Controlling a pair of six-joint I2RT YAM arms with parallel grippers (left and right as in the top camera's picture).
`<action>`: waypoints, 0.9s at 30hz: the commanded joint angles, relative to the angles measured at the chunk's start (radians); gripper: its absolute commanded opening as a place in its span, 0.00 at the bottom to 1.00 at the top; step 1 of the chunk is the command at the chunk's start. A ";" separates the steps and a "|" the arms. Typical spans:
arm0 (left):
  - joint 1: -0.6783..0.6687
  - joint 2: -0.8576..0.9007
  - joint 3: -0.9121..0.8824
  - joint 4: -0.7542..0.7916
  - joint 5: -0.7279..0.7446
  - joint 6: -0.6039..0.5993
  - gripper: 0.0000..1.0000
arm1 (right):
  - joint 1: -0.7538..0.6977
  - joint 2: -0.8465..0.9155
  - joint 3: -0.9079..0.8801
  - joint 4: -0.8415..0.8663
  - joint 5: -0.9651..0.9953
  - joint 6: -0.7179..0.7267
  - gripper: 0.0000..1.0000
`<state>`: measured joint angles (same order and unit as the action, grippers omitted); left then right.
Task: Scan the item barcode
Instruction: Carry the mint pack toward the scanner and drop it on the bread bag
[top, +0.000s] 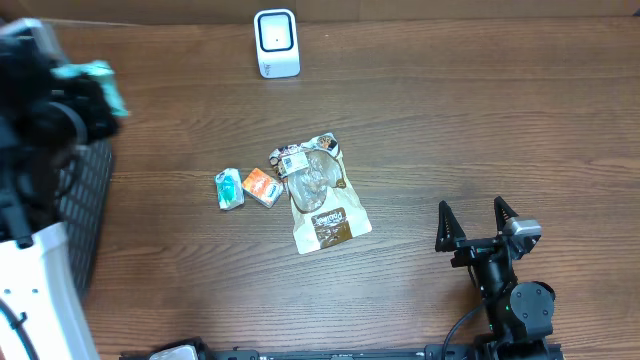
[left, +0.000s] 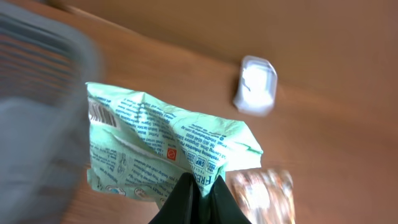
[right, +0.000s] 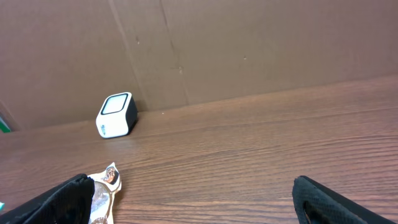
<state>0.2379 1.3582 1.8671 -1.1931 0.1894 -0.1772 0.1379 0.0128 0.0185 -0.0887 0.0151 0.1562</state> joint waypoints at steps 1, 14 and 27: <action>-0.195 0.037 -0.024 -0.035 -0.076 0.024 0.04 | -0.004 -0.010 -0.010 0.008 -0.001 0.001 1.00; -0.573 0.328 -0.315 0.080 -0.095 0.019 0.04 | -0.004 -0.010 -0.010 0.008 -0.001 0.001 1.00; -0.643 0.446 -0.301 0.161 -0.096 -0.003 0.77 | -0.004 -0.010 -0.010 0.008 -0.001 0.001 1.00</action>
<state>-0.4236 1.8069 1.5391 -1.0306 0.1005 -0.1703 0.1379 0.0128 0.0185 -0.0887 0.0147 0.1570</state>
